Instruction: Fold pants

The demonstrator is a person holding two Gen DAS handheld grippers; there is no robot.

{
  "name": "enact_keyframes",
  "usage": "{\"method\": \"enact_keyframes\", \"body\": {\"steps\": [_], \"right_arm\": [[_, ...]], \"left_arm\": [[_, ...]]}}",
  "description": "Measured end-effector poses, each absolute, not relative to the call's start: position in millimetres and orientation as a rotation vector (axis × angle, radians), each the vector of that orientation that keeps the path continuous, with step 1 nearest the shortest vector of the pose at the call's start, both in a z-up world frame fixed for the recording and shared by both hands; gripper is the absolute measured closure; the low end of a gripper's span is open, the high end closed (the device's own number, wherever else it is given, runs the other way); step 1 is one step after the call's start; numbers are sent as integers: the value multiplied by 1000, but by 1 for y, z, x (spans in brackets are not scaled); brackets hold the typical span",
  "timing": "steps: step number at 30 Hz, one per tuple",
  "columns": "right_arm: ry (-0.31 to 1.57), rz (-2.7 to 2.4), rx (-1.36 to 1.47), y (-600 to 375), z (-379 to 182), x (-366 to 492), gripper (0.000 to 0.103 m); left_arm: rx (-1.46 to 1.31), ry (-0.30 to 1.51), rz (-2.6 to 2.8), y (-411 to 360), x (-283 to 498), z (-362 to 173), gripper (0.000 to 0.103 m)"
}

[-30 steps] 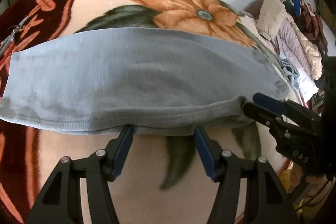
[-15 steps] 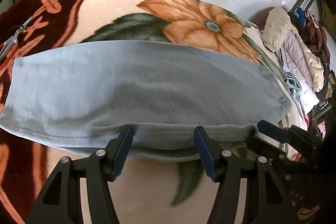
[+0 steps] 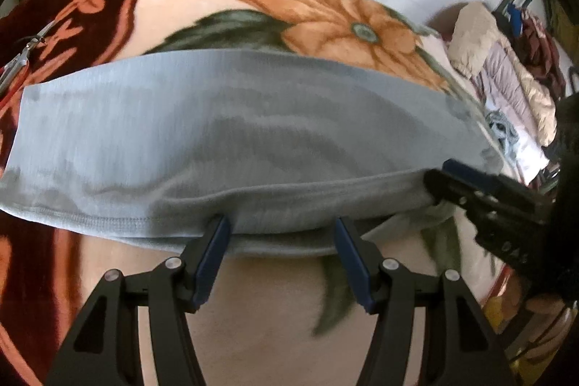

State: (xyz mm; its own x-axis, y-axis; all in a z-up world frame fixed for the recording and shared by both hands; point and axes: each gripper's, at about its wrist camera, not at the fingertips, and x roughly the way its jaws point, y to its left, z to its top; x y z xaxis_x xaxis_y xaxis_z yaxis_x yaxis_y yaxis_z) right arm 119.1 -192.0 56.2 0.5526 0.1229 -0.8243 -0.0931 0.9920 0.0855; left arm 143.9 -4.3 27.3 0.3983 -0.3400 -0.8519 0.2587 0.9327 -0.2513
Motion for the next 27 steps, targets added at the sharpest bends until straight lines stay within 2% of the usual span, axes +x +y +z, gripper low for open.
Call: {"method": "enact_keyframes", "body": {"steps": [11, 27], "right_arm": [[952, 109, 61, -194, 64, 96, 64], [914, 41, 187, -250, 75, 63, 64]], "left_arm": [[64, 1112, -427, -29, 125, 23, 36], [22, 1028, -863, -92, 110, 31, 36]]}}
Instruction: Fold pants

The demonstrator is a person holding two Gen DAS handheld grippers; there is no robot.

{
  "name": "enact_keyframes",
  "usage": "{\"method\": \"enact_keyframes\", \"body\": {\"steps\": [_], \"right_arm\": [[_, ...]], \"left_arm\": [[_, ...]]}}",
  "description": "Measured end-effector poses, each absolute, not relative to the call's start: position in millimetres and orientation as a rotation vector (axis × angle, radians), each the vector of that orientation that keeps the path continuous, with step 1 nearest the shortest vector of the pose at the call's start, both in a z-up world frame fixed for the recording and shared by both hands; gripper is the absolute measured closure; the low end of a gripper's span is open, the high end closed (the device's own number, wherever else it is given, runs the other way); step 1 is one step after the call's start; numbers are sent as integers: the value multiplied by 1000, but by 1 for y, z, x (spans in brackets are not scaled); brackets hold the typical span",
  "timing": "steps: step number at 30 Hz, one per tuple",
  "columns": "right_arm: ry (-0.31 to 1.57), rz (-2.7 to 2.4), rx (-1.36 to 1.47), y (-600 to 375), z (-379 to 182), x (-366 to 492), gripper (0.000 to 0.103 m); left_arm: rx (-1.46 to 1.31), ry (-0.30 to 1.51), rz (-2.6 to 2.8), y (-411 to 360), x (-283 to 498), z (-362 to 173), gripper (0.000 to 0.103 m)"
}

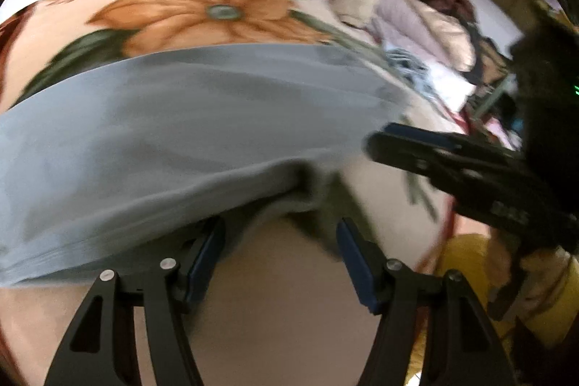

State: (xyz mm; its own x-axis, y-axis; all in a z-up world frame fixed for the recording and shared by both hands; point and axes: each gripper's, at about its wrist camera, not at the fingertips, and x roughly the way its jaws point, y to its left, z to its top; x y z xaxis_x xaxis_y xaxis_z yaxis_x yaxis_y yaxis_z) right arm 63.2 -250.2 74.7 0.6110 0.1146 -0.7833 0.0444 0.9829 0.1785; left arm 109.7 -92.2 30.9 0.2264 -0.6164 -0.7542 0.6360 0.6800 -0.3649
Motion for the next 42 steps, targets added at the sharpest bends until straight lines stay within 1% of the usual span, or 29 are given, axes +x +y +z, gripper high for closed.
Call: {"method": "enact_keyframes", "body": {"steps": [4, 10, 15, 18, 22, 24, 26, 28, 33, 36, 42], "right_arm": [[915, 29, 236, -266, 71, 58, 64], [926, 38, 263, -278, 66, 56, 64], [931, 74, 234, -275, 64, 66, 64], [923, 97, 209, -271, 65, 75, 64], [928, 115, 203, -268, 61, 86, 64], [937, 122, 203, -265, 56, 89, 64], [948, 123, 200, -262, 52, 92, 64], [957, 126, 189, -258, 47, 93, 64], [986, 130, 102, -249, 33, 88, 64], [997, 122, 77, -248, 27, 81, 64], [1029, 88, 6, -240, 28, 72, 64]], "left_arm": [[49, 1006, -947, -114, 99, 32, 36], [94, 1028, -986, -134, 80, 26, 36], [74, 1067, -962, -124, 71, 28, 37], [36, 1033, -922, -107, 70, 44, 37], [5, 942, -786, -88, 93, 70, 37], [30, 933, -688, -86, 109, 72, 38], [76, 944, -555, -86, 127, 67, 45], [92, 966, -493, -86, 136, 58, 46], [136, 1087, -409, -82, 133, 22, 46], [178, 1046, -397, -80, 115, 19, 46], [172, 1054, -403, -73, 109, 20, 45]]}}
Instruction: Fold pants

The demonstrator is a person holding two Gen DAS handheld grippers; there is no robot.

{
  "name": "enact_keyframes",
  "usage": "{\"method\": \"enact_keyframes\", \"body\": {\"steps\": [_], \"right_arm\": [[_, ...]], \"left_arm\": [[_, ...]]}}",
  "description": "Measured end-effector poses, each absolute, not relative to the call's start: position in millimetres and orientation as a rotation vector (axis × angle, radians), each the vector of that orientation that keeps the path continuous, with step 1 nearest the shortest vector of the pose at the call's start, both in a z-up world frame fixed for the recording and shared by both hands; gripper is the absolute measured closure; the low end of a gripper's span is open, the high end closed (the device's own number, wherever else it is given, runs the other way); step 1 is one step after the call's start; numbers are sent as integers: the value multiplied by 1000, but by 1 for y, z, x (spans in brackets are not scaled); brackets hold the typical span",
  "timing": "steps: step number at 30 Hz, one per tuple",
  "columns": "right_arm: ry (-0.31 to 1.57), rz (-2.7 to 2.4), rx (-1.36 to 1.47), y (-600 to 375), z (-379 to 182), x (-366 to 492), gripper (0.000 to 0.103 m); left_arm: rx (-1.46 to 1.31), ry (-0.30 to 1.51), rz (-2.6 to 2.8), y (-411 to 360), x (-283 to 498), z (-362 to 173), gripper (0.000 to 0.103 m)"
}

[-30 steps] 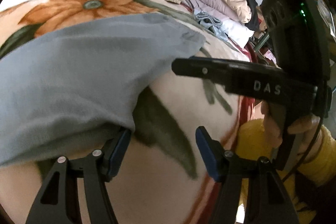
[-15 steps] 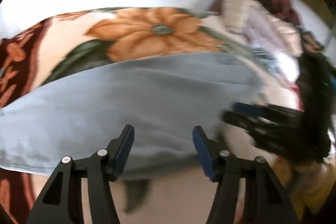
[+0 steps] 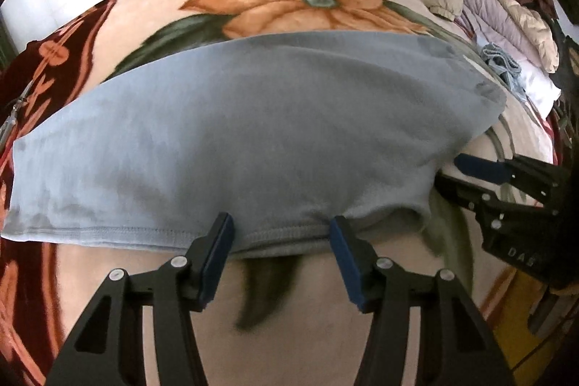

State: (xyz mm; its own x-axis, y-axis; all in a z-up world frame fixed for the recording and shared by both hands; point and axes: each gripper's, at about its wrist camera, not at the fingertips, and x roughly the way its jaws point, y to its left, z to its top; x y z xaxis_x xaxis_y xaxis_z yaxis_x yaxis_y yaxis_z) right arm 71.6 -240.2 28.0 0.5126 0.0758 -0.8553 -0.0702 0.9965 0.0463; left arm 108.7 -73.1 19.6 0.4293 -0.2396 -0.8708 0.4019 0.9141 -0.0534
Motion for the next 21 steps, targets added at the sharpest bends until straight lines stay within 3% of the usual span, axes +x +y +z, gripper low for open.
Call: {"method": "enact_keyframes", "body": {"steps": [8, 21], "right_arm": [[915, 153, 47, -221, 69, 75, 64], [1036, 168, 35, -192, 23, 74, 62]], "left_arm": [[96, 1083, -321, -34, 110, 37, 45], [-239, 1142, 26, 130, 144, 35, 44]]}}
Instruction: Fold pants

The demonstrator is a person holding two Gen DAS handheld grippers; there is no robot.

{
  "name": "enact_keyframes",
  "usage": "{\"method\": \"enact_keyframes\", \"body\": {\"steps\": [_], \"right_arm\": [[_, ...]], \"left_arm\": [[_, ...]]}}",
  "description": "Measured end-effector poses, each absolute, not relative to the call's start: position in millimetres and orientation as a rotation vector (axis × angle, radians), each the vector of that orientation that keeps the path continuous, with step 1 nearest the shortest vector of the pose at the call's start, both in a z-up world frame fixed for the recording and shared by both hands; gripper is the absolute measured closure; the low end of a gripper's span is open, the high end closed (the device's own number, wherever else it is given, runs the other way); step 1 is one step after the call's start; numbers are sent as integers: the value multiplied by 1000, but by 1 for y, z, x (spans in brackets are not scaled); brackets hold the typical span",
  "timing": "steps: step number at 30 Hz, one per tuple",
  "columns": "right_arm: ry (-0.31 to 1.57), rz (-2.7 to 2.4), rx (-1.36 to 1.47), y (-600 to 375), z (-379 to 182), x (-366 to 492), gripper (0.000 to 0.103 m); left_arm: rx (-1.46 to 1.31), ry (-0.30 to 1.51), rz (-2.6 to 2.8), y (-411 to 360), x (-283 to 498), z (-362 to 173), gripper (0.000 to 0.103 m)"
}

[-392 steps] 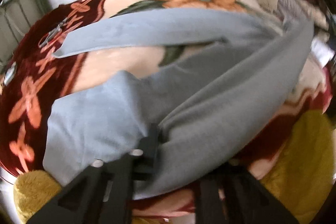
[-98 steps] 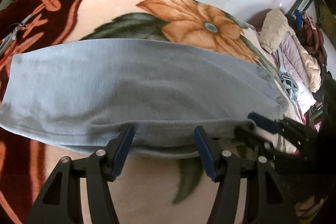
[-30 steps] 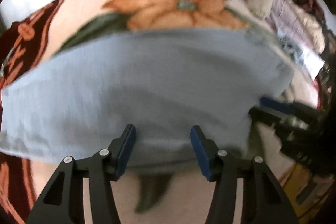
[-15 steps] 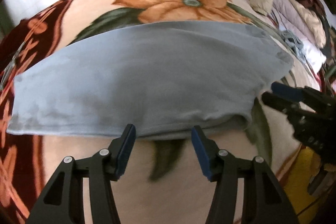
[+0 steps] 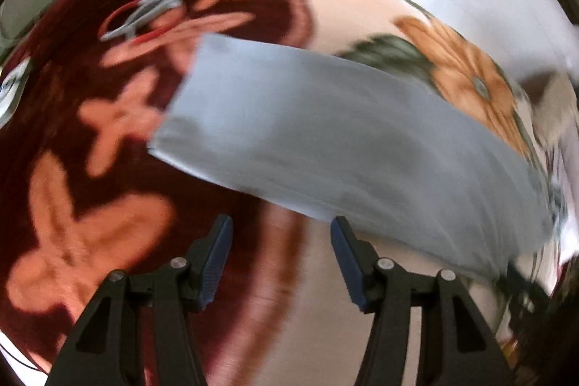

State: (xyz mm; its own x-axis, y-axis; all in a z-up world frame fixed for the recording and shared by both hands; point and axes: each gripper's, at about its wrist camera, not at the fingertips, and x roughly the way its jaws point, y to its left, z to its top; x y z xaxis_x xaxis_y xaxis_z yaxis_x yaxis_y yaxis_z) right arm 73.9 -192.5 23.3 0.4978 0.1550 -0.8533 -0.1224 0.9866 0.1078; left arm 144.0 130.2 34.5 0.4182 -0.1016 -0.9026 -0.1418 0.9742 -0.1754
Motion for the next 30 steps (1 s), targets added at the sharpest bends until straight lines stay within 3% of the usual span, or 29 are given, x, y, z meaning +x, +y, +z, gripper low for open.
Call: {"method": "enact_keyframes", "body": {"steps": [9, 21, 24, 29, 30], "right_arm": [[1073, 174, 59, -198, 28, 61, 61], [973, 132, 105, -221, 61, 38, 61], [970, 117, 128, -228, 57, 36, 61], [973, 97, 151, -239, 53, 34, 61], [968, 93, 159, -241, 54, 34, 61]], "left_arm": [[-408, 1127, 115, 178, 157, 35, 41], [-450, 1094, 183, 185, 187, 16, 40], [-423, 1087, 185, 179, 193, 14, 49], [-476, 1055, 148, 183, 192, 14, 85], [-503, 1051, 129, 185, 192, 15, 87]]}}
